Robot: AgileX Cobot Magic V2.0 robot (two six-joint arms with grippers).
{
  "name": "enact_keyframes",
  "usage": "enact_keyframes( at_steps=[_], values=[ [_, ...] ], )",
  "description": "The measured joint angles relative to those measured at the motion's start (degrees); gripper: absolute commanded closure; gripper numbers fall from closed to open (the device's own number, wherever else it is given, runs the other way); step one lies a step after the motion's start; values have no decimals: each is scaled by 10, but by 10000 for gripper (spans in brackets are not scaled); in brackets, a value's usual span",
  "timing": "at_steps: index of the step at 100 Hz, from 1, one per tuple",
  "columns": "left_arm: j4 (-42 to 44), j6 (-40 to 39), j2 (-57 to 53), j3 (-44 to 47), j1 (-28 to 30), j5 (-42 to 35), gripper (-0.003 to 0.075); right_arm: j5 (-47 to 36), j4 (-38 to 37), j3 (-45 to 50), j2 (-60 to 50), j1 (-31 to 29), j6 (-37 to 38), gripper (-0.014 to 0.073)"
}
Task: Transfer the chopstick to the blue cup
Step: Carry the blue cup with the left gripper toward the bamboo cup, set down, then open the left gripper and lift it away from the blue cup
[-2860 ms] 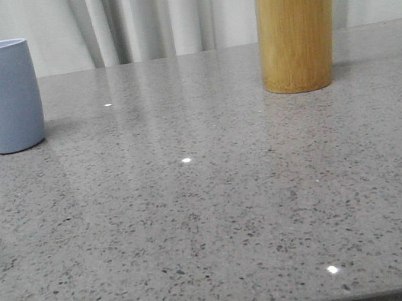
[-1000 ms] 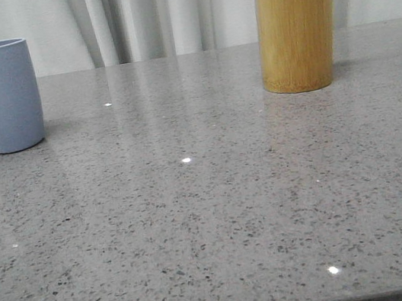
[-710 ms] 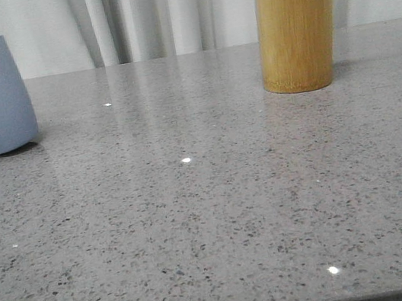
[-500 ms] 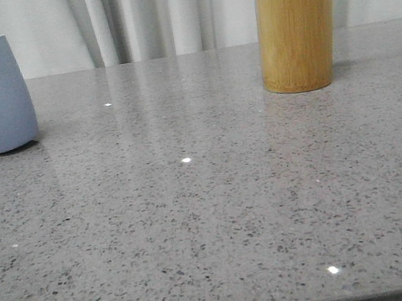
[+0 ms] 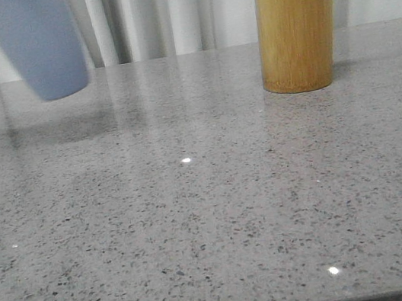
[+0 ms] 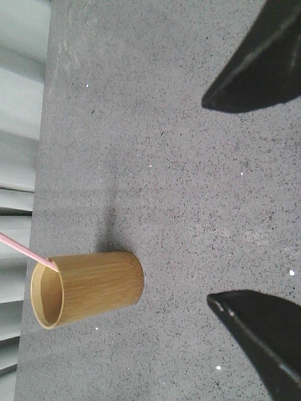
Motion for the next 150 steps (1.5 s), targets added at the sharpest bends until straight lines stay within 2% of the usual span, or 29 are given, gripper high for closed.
enact_keyframes(
  at_steps=[19, 43, 113, 123, 142, 150],
  values=[
    [5, 0, 39, -49, -67, -4, 739, 0, 0, 0, 0, 0, 0, 13],
    [32, 0, 103, -88, -108, -2, 739, 0, 0, 0, 0, 0, 0, 13],
    [42, 0, 136, -92, -119, -2, 729, 0, 0, 0, 0, 0, 0, 13],
    [42, 0, 137, -92, -119, -2, 653, 0, 0, 0, 0, 0, 0, 13],
    [40, 0, 137, -92, -119, 9, 393, 0, 0, 0, 0, 0, 0, 13],
    [38, 0, 137, -92, -119, 10, 306, 0, 0, 0, 0, 0, 0, 13]
  ],
)
